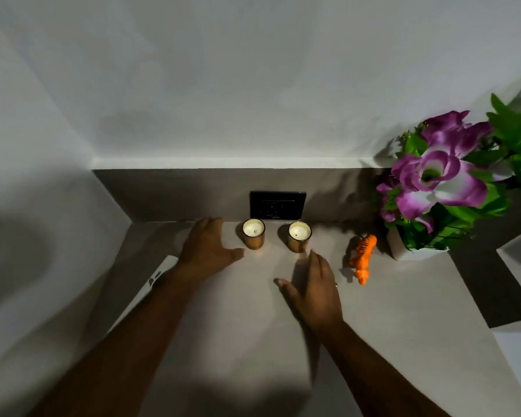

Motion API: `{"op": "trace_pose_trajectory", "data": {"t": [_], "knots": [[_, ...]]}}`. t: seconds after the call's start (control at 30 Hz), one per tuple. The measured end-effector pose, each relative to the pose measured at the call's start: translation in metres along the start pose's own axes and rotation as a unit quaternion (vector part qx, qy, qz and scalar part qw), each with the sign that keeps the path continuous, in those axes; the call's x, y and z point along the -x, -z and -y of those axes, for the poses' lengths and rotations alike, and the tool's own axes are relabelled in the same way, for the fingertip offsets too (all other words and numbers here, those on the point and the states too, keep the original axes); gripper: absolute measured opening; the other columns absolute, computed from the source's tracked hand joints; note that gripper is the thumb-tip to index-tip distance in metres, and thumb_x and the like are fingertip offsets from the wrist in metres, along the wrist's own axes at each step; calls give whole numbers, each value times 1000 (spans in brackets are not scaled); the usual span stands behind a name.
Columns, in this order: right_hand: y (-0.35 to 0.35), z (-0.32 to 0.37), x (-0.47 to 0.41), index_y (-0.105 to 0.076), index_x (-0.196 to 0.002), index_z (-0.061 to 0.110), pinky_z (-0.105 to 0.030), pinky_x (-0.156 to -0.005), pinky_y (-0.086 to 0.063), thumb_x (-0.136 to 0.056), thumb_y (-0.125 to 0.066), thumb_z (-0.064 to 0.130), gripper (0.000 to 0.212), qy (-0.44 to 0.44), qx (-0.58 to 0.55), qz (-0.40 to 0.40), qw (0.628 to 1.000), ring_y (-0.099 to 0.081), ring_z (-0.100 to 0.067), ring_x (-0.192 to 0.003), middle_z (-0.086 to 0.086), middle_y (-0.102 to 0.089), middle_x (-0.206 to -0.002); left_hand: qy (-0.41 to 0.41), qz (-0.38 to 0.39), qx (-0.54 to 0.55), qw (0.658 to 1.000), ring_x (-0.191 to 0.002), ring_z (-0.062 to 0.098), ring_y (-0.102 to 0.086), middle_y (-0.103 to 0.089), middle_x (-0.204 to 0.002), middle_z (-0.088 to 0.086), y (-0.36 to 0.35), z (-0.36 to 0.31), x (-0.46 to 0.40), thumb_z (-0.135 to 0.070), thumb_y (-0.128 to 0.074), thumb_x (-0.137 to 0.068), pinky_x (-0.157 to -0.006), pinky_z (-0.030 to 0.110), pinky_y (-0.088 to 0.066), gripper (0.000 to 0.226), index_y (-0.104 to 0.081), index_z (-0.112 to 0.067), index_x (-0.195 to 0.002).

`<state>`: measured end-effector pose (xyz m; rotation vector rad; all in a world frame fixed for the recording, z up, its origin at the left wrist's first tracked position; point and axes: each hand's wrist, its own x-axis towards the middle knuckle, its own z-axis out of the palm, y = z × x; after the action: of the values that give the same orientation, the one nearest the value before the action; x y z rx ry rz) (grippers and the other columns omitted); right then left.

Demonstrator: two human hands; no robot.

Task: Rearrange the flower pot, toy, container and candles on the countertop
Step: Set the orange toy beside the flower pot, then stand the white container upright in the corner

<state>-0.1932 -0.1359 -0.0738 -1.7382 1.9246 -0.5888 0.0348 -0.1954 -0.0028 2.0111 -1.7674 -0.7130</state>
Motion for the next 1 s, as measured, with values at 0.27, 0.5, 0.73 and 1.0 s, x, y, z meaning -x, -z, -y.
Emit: {"op": "trace_pose_trajectory", "data": {"t": [0.27, 0.5, 0.73, 1.0], "knots": [[-15, -15, 53, -19, -156, 11, -43, -121, 0, -81, -13, 86, 106, 76, 206, 43, 975, -7, -31, -154, -13, -13, -166, 181, 168, 2, 969, -89, 16, -59, -62, -119, 6, 70, 91, 75, -41, -91, -54, -71, 28, -45, 76, -53, -24, -118], [-16, -9, 56, -7, -158, 12, -46, -121, 6, -75, -7, 93, 116, 63, 220, 73, 971, 5, -30, -154, -13, 0, -167, 185, 16, 89, 979, -72, 21, -61, -65, -88, 7, 50, 106, 102, -30, -88, -62, -61, 31, -46, 38, -57, -25, -84], [-25, -6, 49, -4, -158, 12, -48, -121, 8, -72, -1, 94, 119, 66, 238, 68, 967, 8, -30, -154, -13, 3, -167, 184, -197, 118, 956, -100, 37, -60, -60, -120, 16, 65, 101, 63, -30, -90, -55, -76, 41, -49, 83, -45, -7, -120], [-29, -4, 38, -5, -158, 13, -47, -120, 9, -73, 0, 93, 116, 81, 248, 49, 964, 7, -29, -154, -12, 2, -167, 161, -343, 193, 905, -114, 31, -56, -54, -128, 15, 81, 111, 16, -21, -93, -50, -84, 29, -40, 91, -41, -4, -122]]}}
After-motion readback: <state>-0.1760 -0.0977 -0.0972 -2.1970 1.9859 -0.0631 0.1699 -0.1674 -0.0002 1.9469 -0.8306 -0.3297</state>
